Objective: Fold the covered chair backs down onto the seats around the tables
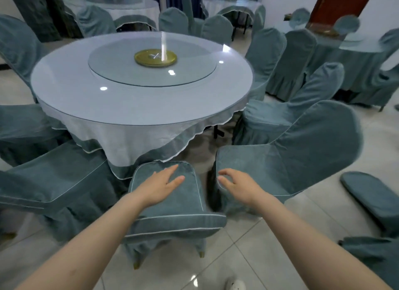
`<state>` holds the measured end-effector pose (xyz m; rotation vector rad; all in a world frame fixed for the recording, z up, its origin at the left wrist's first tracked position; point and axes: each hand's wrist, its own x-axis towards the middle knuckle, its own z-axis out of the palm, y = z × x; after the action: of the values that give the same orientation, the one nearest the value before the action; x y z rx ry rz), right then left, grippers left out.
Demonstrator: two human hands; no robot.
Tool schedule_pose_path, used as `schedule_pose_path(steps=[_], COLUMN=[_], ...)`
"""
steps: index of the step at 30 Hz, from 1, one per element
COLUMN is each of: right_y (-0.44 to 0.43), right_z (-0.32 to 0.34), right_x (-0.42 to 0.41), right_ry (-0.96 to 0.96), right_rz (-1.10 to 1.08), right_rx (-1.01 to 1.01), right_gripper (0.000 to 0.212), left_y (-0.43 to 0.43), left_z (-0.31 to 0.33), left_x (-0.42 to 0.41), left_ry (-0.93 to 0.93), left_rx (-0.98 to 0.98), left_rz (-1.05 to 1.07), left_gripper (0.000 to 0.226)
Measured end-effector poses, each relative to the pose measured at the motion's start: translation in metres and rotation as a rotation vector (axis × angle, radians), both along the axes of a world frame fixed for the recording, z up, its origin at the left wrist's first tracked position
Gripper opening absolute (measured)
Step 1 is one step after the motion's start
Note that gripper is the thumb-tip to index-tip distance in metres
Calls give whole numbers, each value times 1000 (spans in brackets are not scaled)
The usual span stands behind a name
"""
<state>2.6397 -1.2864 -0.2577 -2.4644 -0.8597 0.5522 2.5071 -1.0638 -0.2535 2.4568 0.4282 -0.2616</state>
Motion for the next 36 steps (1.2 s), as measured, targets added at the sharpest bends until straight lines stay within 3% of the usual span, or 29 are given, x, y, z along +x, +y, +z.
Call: schedule_pose_path(steps=[14, 24, 31, 36], right_y=[-143, -207, -236, -257], right_z=[28, 39, 53, 51], right_x=[257, 435, 571, 643], right_ry=[-105, -156, -257, -284], right_rz=[-7, 1, 93, 214], right_rx=[-49, -130, -233, -343], right_gripper=[46, 43, 45, 44], left_y=[-128, -188, -214, -242], left_z=[32, 29, 24, 27], left_x=[240, 415, 556, 611], left_ry=[-152, -174, -162, -183], left_rx=[-104, -117, -123, -141], left_rz=[141, 122, 164, 188], left_gripper=[69, 69, 69, 65])
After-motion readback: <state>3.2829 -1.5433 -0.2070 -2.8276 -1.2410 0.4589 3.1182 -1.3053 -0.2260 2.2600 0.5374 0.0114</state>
